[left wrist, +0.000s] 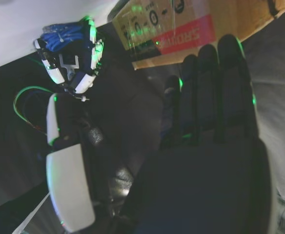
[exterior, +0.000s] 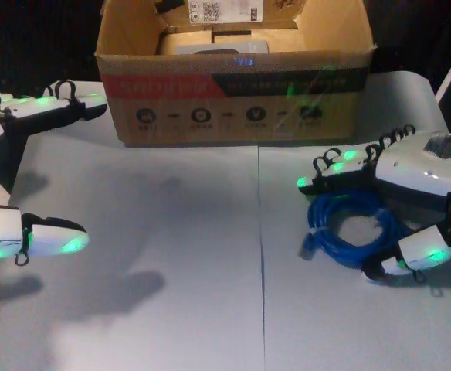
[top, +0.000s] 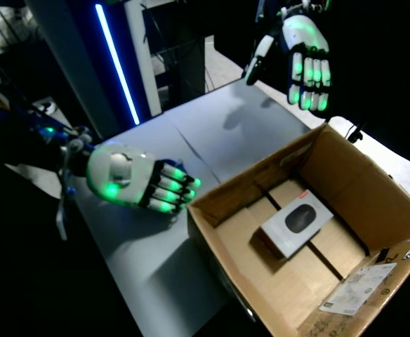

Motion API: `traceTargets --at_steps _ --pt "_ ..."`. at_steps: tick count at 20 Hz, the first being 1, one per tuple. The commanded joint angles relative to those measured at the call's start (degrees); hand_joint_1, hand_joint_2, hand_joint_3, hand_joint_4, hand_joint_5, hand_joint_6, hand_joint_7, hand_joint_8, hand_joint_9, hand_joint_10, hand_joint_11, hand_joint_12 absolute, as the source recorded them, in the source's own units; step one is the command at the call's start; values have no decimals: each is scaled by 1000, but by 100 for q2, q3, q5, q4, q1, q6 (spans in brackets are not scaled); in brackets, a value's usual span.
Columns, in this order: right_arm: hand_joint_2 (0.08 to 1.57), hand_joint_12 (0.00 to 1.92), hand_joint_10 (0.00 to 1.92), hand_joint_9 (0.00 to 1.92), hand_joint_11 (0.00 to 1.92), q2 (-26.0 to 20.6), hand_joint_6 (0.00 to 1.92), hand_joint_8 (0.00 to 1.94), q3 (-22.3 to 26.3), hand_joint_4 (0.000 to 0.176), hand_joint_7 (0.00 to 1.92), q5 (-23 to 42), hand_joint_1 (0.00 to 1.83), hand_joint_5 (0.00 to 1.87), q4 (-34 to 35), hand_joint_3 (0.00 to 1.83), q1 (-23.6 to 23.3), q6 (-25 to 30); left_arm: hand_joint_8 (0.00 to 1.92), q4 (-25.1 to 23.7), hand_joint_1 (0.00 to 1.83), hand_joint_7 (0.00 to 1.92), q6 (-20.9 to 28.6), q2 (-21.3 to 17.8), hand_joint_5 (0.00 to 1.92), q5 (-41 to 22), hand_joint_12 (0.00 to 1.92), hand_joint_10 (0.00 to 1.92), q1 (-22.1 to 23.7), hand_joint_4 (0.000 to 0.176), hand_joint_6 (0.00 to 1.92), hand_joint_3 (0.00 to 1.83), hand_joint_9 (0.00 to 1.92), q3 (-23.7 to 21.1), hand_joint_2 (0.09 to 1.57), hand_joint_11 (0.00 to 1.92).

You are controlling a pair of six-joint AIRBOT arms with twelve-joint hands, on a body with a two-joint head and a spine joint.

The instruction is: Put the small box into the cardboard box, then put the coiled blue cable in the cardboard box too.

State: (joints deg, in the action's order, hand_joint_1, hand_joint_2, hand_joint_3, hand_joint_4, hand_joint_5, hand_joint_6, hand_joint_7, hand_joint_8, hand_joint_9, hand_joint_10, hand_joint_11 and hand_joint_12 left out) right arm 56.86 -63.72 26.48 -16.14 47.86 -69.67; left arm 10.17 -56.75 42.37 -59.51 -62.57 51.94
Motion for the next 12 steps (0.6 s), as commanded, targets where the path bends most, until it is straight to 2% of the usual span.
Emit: traceTargets --at_steps 1,3,4,5,6,7,8,9,11,12 --pt "1300 1587 1704 565 682 14 1252 1762 -13 0 586 135 1166 698 20 0 -30 -5 1 43 753 381 43 16 284 -742 343 11 21 140 2 0 414 4 866 289" --pt "1289 1629 1764 658 757 5 1227 1754 -13 0 623 136 1179 725 21 0 -31 -5 1 48 748 381 47 20 281 -754 351 12 16 141 1 0 423 4 868 298" --pt "1282 1657 1793 700 787 -5 1174 1763 -13 0 624 137 1188 755 30 0 -31 -5 3 48 755 387 53 24 289 -757 374 2 15 131 3 0 433 4 867 289" --pt "1277 1710 1851 761 831 -10 1186 1767 -13 0 624 137 1192 773 35 1 -31 -5 4 48 756 393 55 26 298 -758 373 1 14 113 5 0 433 4 864 282" --pt "1207 1749 1907 789 865 -14 1598 1897 -13 0 597 137 1363 634 40 0 -31 -5 2 48 758 391 57 27 297 -759 375 0 14 113 4 0 432 4 864 289" --pt "1190 1815 1920 801 882 -19 1875 1937 -13 0 591 141 1438 546 50 0 -32 -5 2 49 761 392 59 29 301 -759 377 2 12 114 5 0 436 4 861 300" --pt "1207 1908 1921 881 973 -24 1919 1941 -12 0 641 145 1492 600 59 2 -32 -5 3 49 752 394 60 33 302 -759 371 3 11 119 4 0 439 4 856 288" --pt "1196 1921 1921 946 1058 -29 1921 1941 -10 0 679 164 1547 554 70 0 -33 -5 3 49 748 396 61 37 304 -759 372 2 10 120 4 0 439 4 857 285" --pt "1176 1921 1921 1074 1238 -80 1921 1941 22 0 775 311 1628 608 112 0 -34 -5 3 56 738 400 62 50 308 -759 377 4 2 110 3 1 447 6 861 281" --pt "1182 1921 1921 1234 1424 -143 1921 1941 76 3 901 448 1653 716 138 0 -37 -5 2 57 741 401 62 58 313 -759 373 4 0 107 4 1 451 9 863 277"
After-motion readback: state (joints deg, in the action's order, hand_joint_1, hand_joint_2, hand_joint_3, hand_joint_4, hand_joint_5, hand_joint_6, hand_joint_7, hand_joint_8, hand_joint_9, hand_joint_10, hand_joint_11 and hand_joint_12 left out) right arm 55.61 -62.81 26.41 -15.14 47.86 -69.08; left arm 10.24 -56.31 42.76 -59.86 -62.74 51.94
